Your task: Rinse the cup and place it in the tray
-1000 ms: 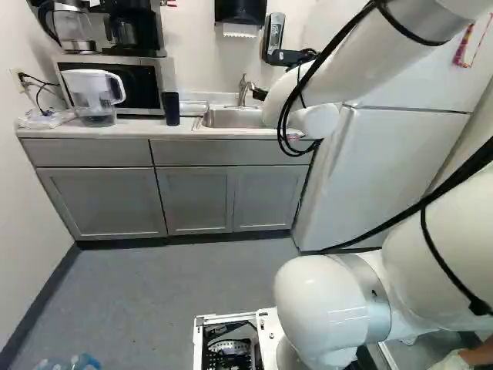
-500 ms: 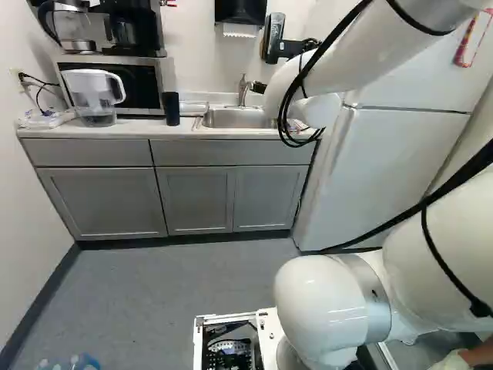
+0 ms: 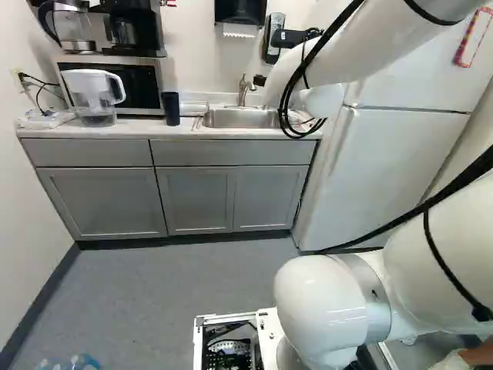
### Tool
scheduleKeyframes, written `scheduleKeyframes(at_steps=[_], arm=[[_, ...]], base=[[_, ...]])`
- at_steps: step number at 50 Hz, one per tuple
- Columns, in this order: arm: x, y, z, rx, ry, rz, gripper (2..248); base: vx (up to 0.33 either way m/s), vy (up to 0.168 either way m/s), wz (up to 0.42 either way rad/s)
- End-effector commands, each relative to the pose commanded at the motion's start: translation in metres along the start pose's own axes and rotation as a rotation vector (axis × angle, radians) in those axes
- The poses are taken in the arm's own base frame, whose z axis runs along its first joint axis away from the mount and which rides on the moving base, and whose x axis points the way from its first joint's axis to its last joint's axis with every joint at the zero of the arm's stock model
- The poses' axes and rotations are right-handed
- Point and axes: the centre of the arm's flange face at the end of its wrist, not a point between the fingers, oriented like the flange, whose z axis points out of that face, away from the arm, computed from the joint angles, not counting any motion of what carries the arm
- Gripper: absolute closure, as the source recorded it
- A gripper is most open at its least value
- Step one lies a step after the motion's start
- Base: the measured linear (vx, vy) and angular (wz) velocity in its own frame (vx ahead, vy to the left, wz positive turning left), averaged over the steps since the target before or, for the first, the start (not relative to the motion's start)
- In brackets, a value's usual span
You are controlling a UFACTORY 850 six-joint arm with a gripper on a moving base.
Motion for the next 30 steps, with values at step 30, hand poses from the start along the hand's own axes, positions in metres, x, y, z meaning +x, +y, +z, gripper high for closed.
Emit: scheduleKeyframes(at_steps=[30], arm=[[0.025,0.000,0.005,0.000,-0.004,0.000,3]], base=[[0.000,0.000,0.000]])
